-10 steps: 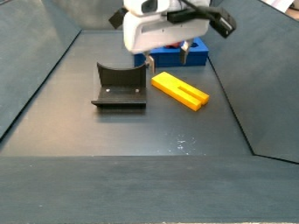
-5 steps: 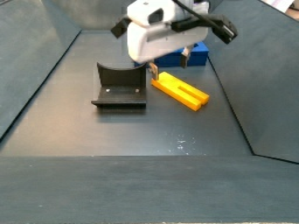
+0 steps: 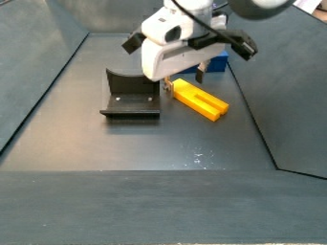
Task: Pick up the double-square object. Move up. Place the double-square object on the fixture. Regrasp the double-square object. Move to above the board. Insert the double-square object.
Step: Pick up the double-square object.
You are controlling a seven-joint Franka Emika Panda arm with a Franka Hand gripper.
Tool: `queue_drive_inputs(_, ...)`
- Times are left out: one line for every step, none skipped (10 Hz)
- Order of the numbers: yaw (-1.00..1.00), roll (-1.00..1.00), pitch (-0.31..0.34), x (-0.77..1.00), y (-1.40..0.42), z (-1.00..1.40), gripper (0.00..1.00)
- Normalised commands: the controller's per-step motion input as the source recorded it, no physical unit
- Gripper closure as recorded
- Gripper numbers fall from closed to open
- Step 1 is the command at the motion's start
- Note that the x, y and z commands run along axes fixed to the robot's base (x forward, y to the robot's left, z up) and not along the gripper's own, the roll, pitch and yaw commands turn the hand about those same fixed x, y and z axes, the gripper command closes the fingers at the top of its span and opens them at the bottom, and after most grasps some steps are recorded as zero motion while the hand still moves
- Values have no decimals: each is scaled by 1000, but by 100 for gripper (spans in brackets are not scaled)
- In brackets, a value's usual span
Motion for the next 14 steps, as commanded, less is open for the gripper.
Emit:
queue_drive_inputs(-111, 7, 11, 260, -414, -146, 0)
queue_drive_inputs(-83, 39, 41, 306, -331, -131, 0)
queue_drive_inputs(0, 0, 0, 0, 37, 0, 0)
queue_drive_inputs(23, 0, 1, 34, 91, -86, 0)
queue_drive_inputs(0, 0, 0, 0, 14, -17, 0)
queue_drive_inputs(0, -6, 0, 0, 0, 0, 0)
queue_drive_inputs(0, -7, 0, 0, 0, 0, 0)
queue_drive_inputs(0, 0, 0, 0, 0, 0, 100)
queue_drive_inputs(0, 13, 0, 0, -9, 0, 100)
queue_drive_inputs(0, 0, 0, 0, 0, 0, 100)
queue_drive_inputs(0, 0, 0, 0, 0, 0, 100)
queue_drive_inputs(0, 0, 0, 0, 0, 0, 100)
queue_drive_inputs(0, 0, 0, 0, 0, 0, 100)
queue_drive_inputs(0, 0, 0, 0, 0, 0, 100)
